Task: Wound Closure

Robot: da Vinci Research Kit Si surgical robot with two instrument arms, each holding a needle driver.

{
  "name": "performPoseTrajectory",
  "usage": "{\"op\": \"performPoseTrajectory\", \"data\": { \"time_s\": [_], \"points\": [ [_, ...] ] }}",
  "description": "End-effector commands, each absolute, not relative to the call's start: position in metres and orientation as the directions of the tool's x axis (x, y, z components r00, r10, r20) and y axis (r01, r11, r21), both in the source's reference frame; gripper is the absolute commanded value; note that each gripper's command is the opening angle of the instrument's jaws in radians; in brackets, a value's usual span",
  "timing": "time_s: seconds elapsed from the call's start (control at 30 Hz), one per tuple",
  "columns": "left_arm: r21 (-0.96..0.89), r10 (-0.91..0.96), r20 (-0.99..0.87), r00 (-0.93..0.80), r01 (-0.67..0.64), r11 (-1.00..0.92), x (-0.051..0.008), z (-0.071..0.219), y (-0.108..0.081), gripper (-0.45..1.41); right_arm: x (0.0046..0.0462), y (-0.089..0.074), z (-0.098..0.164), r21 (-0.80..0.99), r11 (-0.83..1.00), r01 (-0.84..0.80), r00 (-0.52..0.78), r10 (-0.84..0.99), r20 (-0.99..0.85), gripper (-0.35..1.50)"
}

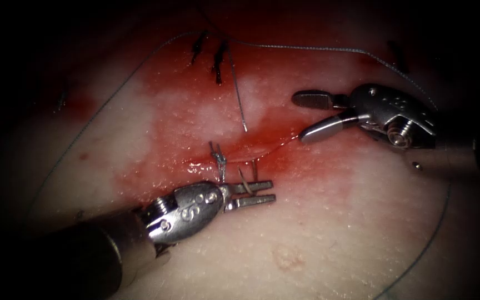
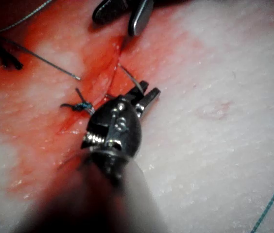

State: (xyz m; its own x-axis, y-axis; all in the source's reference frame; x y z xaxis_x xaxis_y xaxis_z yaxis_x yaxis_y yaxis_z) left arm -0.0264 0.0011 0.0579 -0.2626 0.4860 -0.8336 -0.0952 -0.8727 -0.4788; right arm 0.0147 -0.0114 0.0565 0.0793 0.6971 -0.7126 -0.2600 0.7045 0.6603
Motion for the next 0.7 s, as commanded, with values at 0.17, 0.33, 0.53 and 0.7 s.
{"op": "performPoseTrajectory", "data": {
  "time_s": [0.17, 0.33, 0.53, 0.7],
  "points": [
    [-0.61, 0.611, -0.756, -0.235, -0.087, -0.787, -0.0273, 0.0566, 0.0009, -0.45, 0.0156, -0.0122, 0.0569, 0.674, 0.692, -0.258, 0.074, 0.71, -0.7, 0.79],
    [-0.688, 0.689, -0.687, -0.229, -0.098, -0.719, -0.0275, 0.0547, 0.0011, -0.45, 0.0161, -0.0126, 0.0567, 0.688, 0.675, -0.267, 0.093, 0.728, -0.679, 0.96],
    [-0.713, 0.711, -0.663, -0.235, -0.089, -0.695, -0.0274, 0.0529, 0.0007, -0.45, 0.0162, -0.0139, 0.0561, 0.753, 0.594, -0.284, 0.095, 0.799, -0.594, 0.34],
    [-0.634, 0.635, -0.729, -0.256, -0.098, -0.767, -0.0272, 0.0512, 0.0005, -0.45, 0.0163, -0.015, 0.0556, 0.851, 0.439, -0.287, 0.047, 0.894, -0.446, 1.09]
  ]
}}
